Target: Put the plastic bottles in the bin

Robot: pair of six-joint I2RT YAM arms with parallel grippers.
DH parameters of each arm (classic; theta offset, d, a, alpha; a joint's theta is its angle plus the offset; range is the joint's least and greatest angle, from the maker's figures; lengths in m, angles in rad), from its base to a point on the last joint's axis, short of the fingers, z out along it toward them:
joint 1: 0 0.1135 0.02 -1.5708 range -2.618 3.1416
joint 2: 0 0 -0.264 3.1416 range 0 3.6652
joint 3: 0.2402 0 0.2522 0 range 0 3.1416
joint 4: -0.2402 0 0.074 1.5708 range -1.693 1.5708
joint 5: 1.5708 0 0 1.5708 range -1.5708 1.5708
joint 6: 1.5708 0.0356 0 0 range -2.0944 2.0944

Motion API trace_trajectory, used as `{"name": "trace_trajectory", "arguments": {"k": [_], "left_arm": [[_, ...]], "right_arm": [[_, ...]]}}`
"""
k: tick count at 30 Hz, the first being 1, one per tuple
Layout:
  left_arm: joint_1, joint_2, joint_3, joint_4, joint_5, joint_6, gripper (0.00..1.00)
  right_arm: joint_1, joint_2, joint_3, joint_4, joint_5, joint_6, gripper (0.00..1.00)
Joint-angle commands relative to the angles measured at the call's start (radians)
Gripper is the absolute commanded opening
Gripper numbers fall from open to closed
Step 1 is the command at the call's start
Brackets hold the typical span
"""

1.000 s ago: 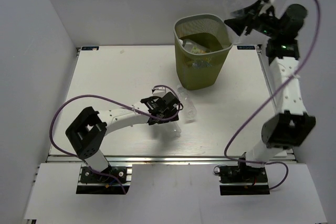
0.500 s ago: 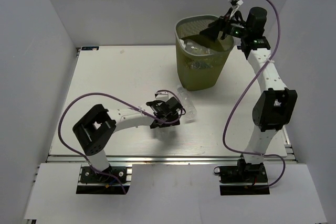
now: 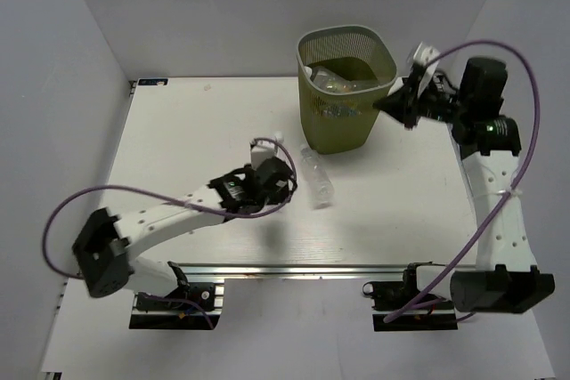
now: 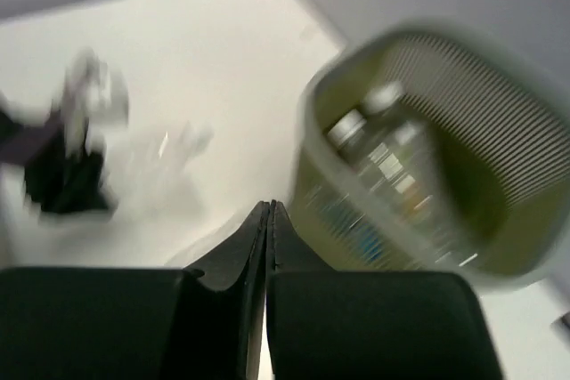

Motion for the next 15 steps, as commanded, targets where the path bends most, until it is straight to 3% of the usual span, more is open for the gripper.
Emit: {"name": "trace_trajectory", "arguments": {"k": [1, 3, 5, 7, 10, 15], "left_arm": [[-0.006, -0.221, 0.099, 0.203, -0.088, 0.233, 0.19], [-0.006, -0.22, 0.165, 0.295, -0.088, 0.329, 0.19], [0.005, -0.174, 0.301, 0.392, -0.071, 0.438, 0.19], [0.014, -0.081, 0.43, 0.506, -0.047, 0.503, 0.21], [0.014, 0.086, 0.609, 0.631, -0.036, 0.604, 0.29], [0.023, 0.395, 1.018, 0.673, -0.119, 0.675, 0.33]], "right_arm": [[-0.002, -0.05, -0.198, -0.407, -0.012, -0.407, 0.03], [0.001, -0.09, -0.292, -0.474, -0.009, -0.443, 0.11], [0.009, -0.1, -0.392, -0.484, 0.0, -0.475, 0.28], [0.021, -0.109, -0.447, -0.498, 0.026, -0.489, 0.45], [0.041, -0.107, -0.512, -0.503, 0.061, -0.501, 0.61], [0.077, -0.101, -0.559, -0.428, 0.134, -0.397, 0.68]]}}
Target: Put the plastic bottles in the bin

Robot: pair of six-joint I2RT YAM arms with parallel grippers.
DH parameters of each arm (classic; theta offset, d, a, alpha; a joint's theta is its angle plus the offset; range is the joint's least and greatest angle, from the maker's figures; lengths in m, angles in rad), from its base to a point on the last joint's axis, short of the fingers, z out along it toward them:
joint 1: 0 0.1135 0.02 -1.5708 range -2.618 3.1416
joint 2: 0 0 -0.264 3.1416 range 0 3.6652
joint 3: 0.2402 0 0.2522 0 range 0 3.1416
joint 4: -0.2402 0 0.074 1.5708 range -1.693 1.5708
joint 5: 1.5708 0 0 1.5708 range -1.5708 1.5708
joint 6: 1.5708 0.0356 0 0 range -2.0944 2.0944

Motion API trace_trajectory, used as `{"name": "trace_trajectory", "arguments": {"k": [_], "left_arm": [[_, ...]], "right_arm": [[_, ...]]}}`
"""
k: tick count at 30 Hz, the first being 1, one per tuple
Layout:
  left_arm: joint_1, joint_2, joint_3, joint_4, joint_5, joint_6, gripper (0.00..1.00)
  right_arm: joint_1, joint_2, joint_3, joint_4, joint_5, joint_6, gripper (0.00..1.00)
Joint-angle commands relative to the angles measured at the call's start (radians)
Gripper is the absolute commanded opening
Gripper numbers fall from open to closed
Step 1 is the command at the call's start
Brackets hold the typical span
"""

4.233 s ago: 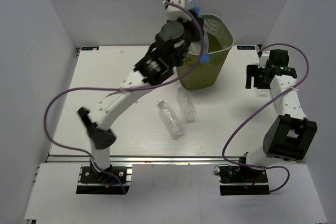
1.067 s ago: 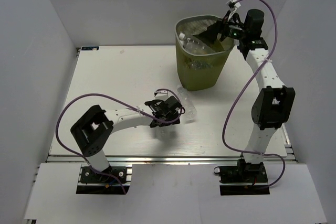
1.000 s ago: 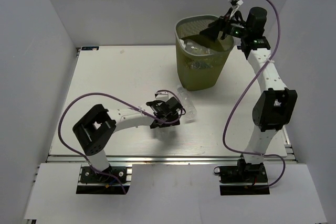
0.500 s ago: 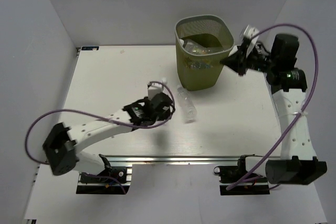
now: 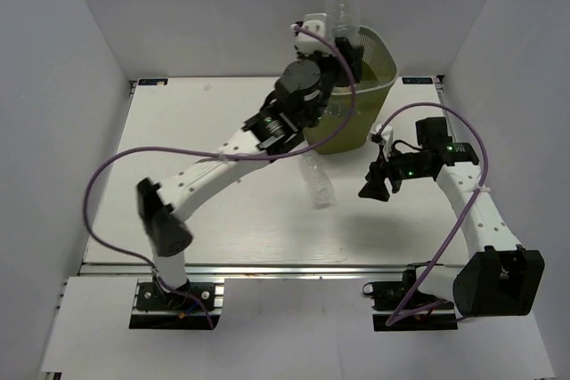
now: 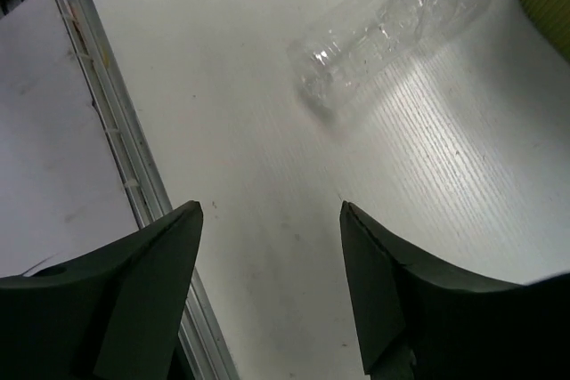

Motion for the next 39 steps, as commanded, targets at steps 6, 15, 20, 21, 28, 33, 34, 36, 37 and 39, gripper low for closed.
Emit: {"name": "trace_trajectory", "arguments": {"k": [6, 15, 20, 21, 28, 33, 34, 36, 37, 39], "left_arm": [[0.037, 0.472, 0.619, 0.099, -0.214, 0.22, 0.39], [0.097, 0.409, 0.463, 0.055, -0.2, 0.212, 0.99], [0.066, 0.133, 0.179, 0.045, -0.214, 0.264, 0.99], [0.066, 0.063, 0.105, 0.014, -0.202, 0.252, 0.99], [0.066, -0.652, -0.695, -0.293, -0.3, -0.093, 0.99], [0.066, -0.881, -0.857, -0.7, -0.276, -0.448, 0.99], [0.066, -0.915, -0.897, -0.752, -0.267, -0.464, 0.99], [0.066, -0.926, -0.926, -0.787, -0.247, -0.521, 0.99], [0.066, -0.935, -0.939, -0.787, -0.233, -0.521, 0.99], [0.066, -0.917, -0.949, -0.787, -0.233, -0.521, 0.99]], "right_arm": [[0.062, -0.029, -0.065, 0.101, 0.06, 0.12, 0.82], [0.152, 0.044, -0.009, 0.246, 0.086, 0.386, 0.9], [0.283, 0.17, 0.037, 0.36, 0.219, 0.533, 0.88], [0.312, 0.179, 0.041, 0.39, 0.242, 0.55, 0.84], [0.402, 0.314, 0.085, 0.463, 0.469, 0.67, 0.87], [0.456, 0.395, 0.081, 0.545, 0.665, 0.759, 0.9], [0.458, 0.406, 0.079, 0.559, 0.67, 0.76, 0.9], [0.478, 0.432, 0.079, 0.573, 0.676, 0.798, 0.9], [0.482, 0.446, 0.079, 0.581, 0.679, 0.806, 0.9], [0.507, 0.451, 0.067, 0.604, 0.702, 0.828, 0.9]]}}
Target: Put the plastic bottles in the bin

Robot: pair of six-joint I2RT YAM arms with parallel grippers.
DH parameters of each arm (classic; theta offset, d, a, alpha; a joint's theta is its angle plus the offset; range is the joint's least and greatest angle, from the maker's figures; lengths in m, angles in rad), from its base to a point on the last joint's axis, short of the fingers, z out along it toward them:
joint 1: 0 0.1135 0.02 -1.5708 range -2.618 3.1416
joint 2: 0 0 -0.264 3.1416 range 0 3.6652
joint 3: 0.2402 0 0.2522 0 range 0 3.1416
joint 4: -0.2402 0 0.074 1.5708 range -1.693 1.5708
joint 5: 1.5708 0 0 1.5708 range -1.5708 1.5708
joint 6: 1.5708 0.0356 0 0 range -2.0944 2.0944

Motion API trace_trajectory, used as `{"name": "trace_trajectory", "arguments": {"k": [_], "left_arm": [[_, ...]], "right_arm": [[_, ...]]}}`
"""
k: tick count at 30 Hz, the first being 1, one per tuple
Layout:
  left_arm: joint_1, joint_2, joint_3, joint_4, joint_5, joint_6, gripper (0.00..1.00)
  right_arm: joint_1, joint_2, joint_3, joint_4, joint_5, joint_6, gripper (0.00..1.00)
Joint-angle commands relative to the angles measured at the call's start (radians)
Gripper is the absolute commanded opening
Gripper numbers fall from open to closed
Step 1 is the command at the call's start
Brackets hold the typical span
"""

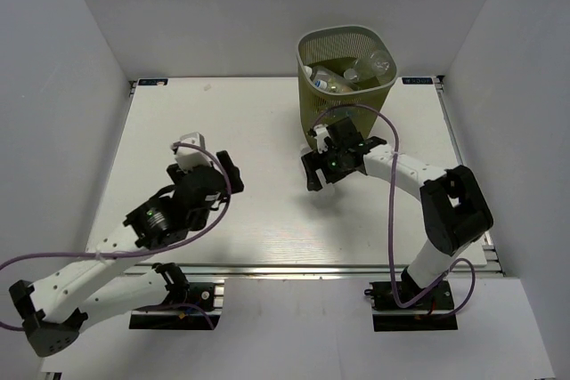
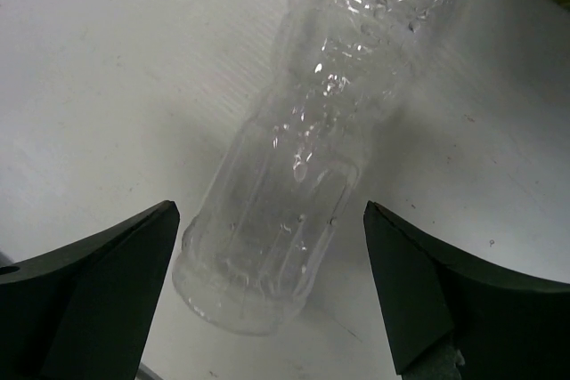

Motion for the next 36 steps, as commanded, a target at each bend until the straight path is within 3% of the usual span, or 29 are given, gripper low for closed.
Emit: {"name": "trace_trajectory", "arguments": {"k": [1, 4, 8, 9, 12, 13, 16, 20, 28, 29, 30, 33, 36], "left_arm": [[-0.003, 0.034, -0.012, -0.128, 0.03, -0.102, 0.99], [-0.003, 0.094, 0.006, -0.09, 0.039, -0.088, 0.99], [-0.003, 0.152, -0.004, -0.036, 0.091, -0.077, 0.99], [-0.003, 0.152, -0.005, -0.024, 0.102, -0.077, 0.99], [-0.003, 0.164, -0.058, -0.001, 0.144, -0.096, 0.99], [-0.003, 0.152, -0.073, -0.001, 0.156, -0.105, 0.99], [-0.012, 0.1, -0.142, 0.029, 0.167, -0.126, 0.99], [-0.012, 0.048, -0.163, 0.038, 0.167, -0.126, 0.99], [-0.012, 0.017, -0.182, 0.055, 0.168, -0.116, 0.99], [-0.012, 0.017, -0.182, 0.064, 0.168, -0.116, 0.99], [-0.012, 0.017, -0.182, 0.064, 0.179, -0.105, 0.99], [-0.012, 0.035, -0.182, 0.087, 0.188, -0.082, 0.99], [-0.012, 0.045, -0.182, 0.11, 0.197, -0.059, 0.99]], "right_arm": [[0.037, 0.007, 0.0, 0.093, 0.084, 0.073, 0.9], [0.054, 0.034, -0.026, 0.102, 0.133, 0.091, 0.88], [0.068, 0.032, -0.072, 0.096, 0.112, 0.097, 0.67], [0.069, 0.022, -0.092, 0.1, 0.096, 0.068, 0.51], [0.068, -0.051, -0.119, 0.111, -0.015, 0.013, 0.32], [0.066, -0.074, -0.119, 0.111, -0.052, -0.057, 0.3], [0.058, -0.238, -0.045, 0.044, -0.354, -0.223, 0.25], [0.058, -0.346, 0.07, 0.053, -0.49, -0.331, 0.21], [0.048, -0.392, 0.29, 0.381, -0.187, -0.202, 0.2], [0.046, -0.384, 0.301, 0.384, -0.142, -0.196, 0.14], [0.048, -0.36, 0.362, 0.436, 0.012, -0.199, 0.11], [0.02, -0.26, 0.494, 0.411, 0.209, -0.232, 0.11], [-0.03, -0.171, 0.588, 0.335, 0.283, -0.231, 0.09]]}}
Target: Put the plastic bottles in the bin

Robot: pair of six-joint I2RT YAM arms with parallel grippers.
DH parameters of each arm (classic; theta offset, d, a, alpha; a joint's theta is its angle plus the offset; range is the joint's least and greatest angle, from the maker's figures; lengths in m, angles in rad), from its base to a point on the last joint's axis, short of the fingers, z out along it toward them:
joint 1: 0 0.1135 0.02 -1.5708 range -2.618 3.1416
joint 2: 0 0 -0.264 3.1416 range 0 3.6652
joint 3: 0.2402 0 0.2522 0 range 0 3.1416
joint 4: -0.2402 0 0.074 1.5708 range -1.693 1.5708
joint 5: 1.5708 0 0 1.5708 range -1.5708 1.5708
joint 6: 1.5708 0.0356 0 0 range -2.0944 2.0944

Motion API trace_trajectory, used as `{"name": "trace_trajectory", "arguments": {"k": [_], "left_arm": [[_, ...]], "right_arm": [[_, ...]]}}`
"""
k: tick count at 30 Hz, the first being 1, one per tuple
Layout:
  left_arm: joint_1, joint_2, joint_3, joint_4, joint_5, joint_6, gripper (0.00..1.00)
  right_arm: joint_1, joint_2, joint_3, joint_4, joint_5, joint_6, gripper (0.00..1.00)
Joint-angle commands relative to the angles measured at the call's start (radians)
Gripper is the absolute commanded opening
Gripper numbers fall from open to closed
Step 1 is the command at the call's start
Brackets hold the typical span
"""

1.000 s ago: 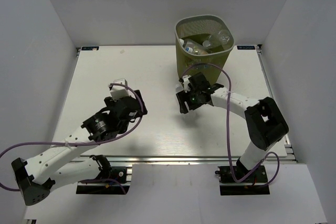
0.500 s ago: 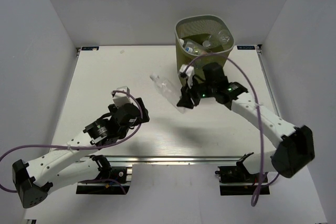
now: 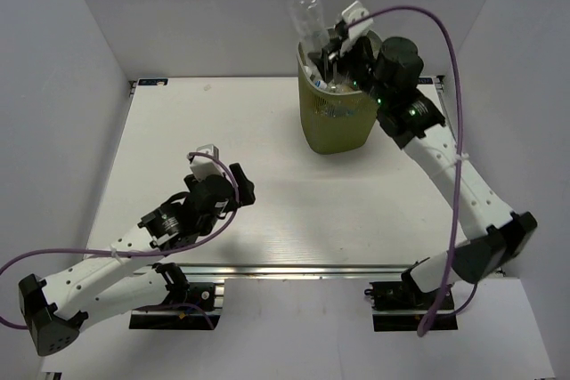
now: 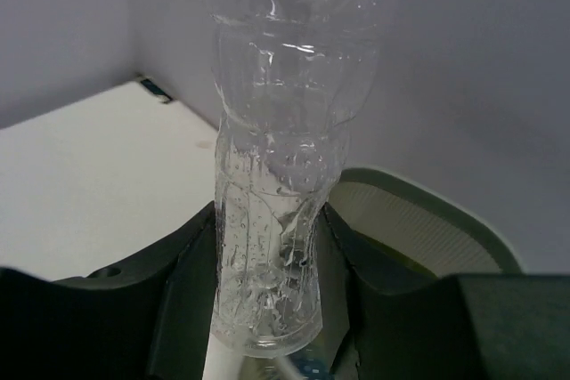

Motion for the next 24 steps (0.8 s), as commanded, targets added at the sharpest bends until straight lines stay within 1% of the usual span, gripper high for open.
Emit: {"name": "trace_trajectory", "arguments": {"k": [1, 3, 4, 5, 6, 8, 9, 11, 13, 14, 15, 16, 18, 20, 22, 23, 24], "left_arm": [[-0.005, 0.003, -0.006, 0.053, 0.018, 0.032, 0.99], [-0.005, 0.003, -0.006, 0.054, 0.018, 0.042, 0.99], [-0.005, 0.003, -0.006, 0.054, 0.018, 0.042, 0.99], [-0.005, 0.003, -0.006, 0.054, 0.018, 0.042, 0.99], [-0.005, 0.003, -0.006, 0.054, 0.018, 0.042, 0.99], [-0.005, -0.009, -0.006, 0.054, 0.018, 0.052, 0.99], [-0.005, -0.009, -0.006, 0.054, 0.018, 0.052, 0.99], [-0.005, -0.009, 0.003, 0.054, 0.027, 0.065, 0.99], [-0.005, 0.002, 0.012, 0.09, 0.036, 0.1, 0.99], [-0.005, 0.011, 0.025, 0.09, 0.047, 0.11, 0.99], [-0.005, 0.011, 0.025, 0.104, 0.059, 0.131, 0.99], [-0.005, 0.028, 0.04, 0.104, 0.059, 0.14, 0.99], [-0.005, 0.042, 0.056, 0.113, 0.07, 0.15, 0.99], [-0.005, 0.051, 0.066, 0.125, 0.082, 0.163, 0.99], [-0.005, 0.051, 0.066, 0.136, 0.082, 0.174, 0.99], [-0.005, 0.051, 0.066, 0.148, 0.093, 0.183, 0.99], [-0.005, 0.051, 0.066, 0.149, 0.093, 0.183, 0.99]], "right_arm": [[-0.058, 0.108, 0.107, -0.041, 0.221, -0.003, 0.09], [-0.095, 0.151, 0.126, -0.076, 0.213, 0.008, 0.09], [-0.099, 0.174, 0.155, -0.095, 0.219, 0.017, 0.12], [-0.111, 0.185, 0.164, -0.149, 0.19, 0.019, 0.17], [-0.124, 0.202, 0.181, -0.171, 0.185, 0.02, 0.37], [-0.134, 0.208, 0.186, -0.222, 0.152, 0.025, 0.74], [-0.139, 0.206, 0.177, -0.225, 0.118, 0.016, 0.9], [-0.141, 0.194, 0.171, -0.245, 0.077, -0.004, 0.9], [-0.144, 0.173, 0.181, -0.241, 0.073, 0.002, 0.9], [-0.144, 0.171, 0.192, -0.242, 0.096, 0.011, 0.9], [-0.136, 0.168, 0.206, -0.266, 0.104, 0.01, 0.9], [-0.13, 0.16, 0.258, -0.294, 0.121, 0.019, 0.9], [-0.109, 0.153, 0.286, -0.341, 0.136, 0.011, 0.9], [-0.086, 0.128, 0.315, -0.407, 0.202, 0.004, 0.9], [-0.078, 0.067, 0.269, -0.42, 0.19, -0.007, 0.9], [-0.075, -0.024, 0.2, -0.39, 0.167, -0.01, 0.9], [-0.073, -0.059, 0.116, -0.38, 0.152, -0.021, 0.9]]}}
